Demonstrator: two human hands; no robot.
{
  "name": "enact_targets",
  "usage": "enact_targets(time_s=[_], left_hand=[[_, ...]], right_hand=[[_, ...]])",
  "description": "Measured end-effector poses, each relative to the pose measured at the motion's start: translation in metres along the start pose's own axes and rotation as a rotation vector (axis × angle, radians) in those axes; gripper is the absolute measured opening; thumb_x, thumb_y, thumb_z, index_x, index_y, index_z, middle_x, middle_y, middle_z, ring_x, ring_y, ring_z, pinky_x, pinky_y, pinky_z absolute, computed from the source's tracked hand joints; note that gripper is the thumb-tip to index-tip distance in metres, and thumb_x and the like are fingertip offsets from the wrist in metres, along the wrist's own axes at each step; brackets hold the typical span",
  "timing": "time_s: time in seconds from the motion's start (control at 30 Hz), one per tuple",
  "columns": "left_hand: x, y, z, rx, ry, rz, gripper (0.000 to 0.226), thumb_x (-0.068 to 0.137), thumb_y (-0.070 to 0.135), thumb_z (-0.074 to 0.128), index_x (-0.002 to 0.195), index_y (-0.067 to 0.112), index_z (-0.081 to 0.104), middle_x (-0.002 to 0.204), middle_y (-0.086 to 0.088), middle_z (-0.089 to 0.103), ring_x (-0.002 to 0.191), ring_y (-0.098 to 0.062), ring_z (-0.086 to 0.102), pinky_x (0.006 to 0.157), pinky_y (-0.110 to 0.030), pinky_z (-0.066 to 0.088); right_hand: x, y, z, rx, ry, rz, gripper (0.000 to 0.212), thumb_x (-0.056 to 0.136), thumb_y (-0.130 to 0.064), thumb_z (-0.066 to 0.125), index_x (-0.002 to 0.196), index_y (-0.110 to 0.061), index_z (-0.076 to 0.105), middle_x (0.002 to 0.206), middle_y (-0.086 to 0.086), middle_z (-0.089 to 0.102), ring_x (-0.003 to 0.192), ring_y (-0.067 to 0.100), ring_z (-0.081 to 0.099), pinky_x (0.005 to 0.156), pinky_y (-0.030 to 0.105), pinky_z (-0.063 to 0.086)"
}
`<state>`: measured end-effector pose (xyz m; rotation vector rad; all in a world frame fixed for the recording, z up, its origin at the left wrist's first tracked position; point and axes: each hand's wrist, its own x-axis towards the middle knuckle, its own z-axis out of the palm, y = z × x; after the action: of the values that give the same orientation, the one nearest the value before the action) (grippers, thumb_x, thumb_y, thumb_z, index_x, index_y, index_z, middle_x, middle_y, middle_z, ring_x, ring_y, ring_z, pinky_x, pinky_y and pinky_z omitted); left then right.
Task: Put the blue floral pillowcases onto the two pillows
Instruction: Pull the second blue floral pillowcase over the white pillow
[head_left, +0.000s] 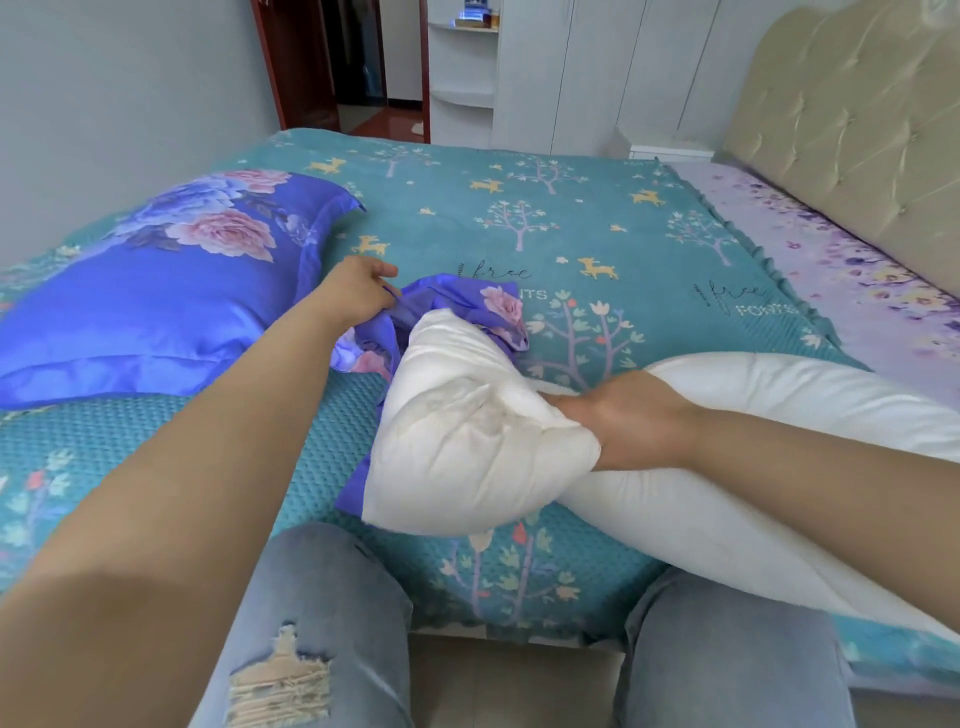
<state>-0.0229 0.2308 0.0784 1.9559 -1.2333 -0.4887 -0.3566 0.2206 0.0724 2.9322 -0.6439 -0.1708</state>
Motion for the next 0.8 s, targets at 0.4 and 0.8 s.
enact_targets(time_s=[0.4, 0.8], left_hand=[[-0.029, 0.007, -0.004, -0.703, -0.178, -0.343, 0.018, 0.092, 0.014, 0.049, 0.077, 0.008, 0.057, 0.055, -0.003, 0.063, 0.051, -0.017, 0.059, 0.049, -0.023, 0.049], [-0.046, 0.05, 0.003, -0.158, -0.282, -0.05, 0.037, 0.072, 0.051, 0.074, 0.082, 0.017, 0.064, 0.07, -0.003, 0.057, 0.053, -0.016, 0.048, 0.05, -0.016, 0.034]], right_hand=[[0.02, -0.014, 0.008, -0.053, -0.096, -0.052, 0.042, 0.083, -0.062, 0.046, 0.121, -0.046, 0.035, 0.072, -0.007, 0.047, 0.069, 0.02, 0.048, 0.06, 0.028, 0.036], [0.044, -0.012, -0.018, -0.119, -0.086, -0.057, 0.037, 0.083, -0.062, 0.045, 0.11, -0.043, 0.029, 0.064, -0.009, 0.036, 0.07, 0.024, 0.045, 0.056, 0.028, 0.03]])
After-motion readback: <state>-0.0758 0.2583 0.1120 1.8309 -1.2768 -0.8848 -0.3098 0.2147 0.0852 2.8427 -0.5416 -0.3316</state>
